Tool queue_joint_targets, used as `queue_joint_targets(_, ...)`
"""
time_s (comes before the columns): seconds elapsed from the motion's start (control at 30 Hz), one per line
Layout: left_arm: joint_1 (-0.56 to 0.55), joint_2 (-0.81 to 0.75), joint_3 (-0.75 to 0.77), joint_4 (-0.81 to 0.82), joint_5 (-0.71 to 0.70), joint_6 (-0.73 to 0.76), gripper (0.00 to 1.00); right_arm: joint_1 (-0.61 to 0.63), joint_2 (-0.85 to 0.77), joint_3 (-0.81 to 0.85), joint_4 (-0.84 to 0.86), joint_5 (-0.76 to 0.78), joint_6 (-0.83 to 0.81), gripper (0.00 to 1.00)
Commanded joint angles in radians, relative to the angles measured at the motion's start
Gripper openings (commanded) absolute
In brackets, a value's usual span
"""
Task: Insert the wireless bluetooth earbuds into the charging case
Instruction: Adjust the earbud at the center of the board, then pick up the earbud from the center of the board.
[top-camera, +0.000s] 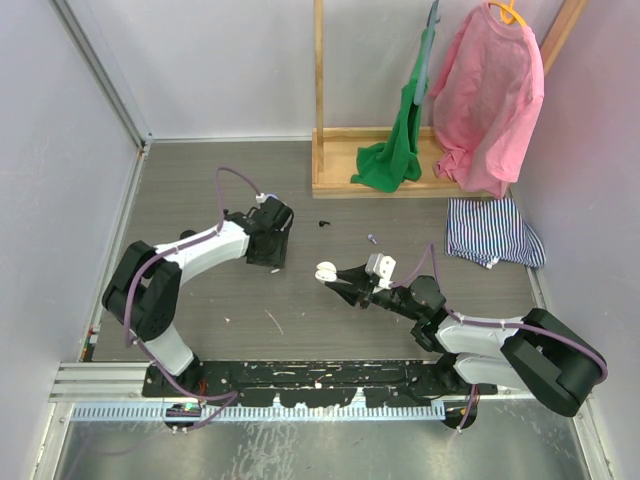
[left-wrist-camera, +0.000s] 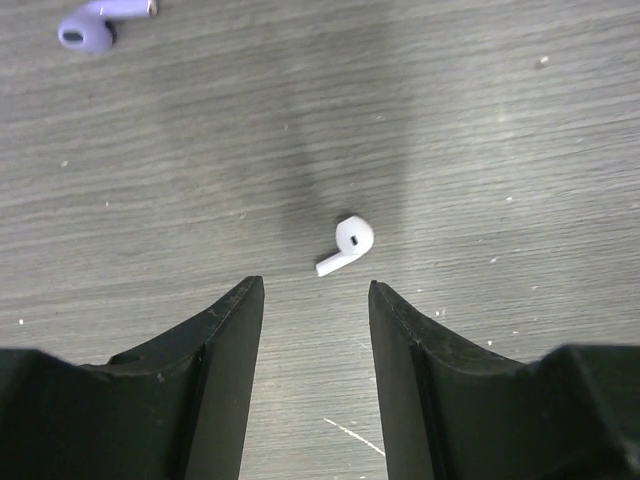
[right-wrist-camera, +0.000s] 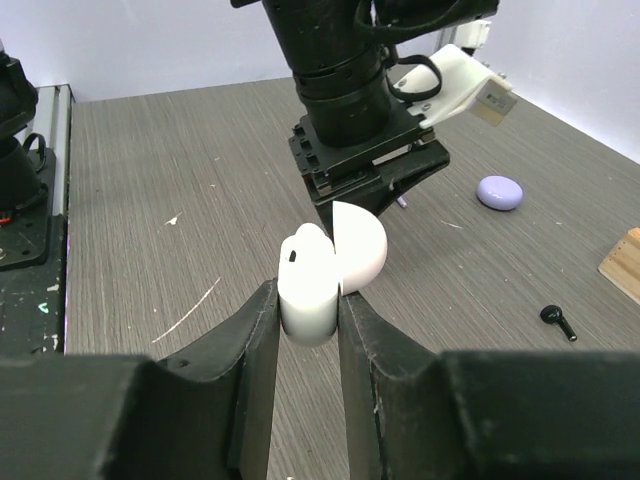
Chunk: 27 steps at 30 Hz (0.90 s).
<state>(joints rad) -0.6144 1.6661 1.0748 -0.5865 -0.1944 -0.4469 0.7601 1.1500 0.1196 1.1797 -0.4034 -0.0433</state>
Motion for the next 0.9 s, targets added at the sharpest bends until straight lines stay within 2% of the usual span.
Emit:
queue_joint_targets(0.0, -0.022, 0.034, 0.083, -0.016, -0.001, 0.048, 0.47, 0.007, -0.02, 0.03, 0.046, 0.007, -0.008, 0.02)
queue_joint_targets(0.33, -0.041, 0.132, 0.189, -0.084, -0.017, 0.103, 0.31, 0.006, -0.025, 0.032, 0.04, 0.006, -0.007, 0.02)
queue_joint_targets(0.87, -0.04, 0.206, 0.232, -0.114, 0.011, 0.121, 0.26, 0.006, -0.014, 0.038, 0.032, 0.007, -0.008, 0.02)
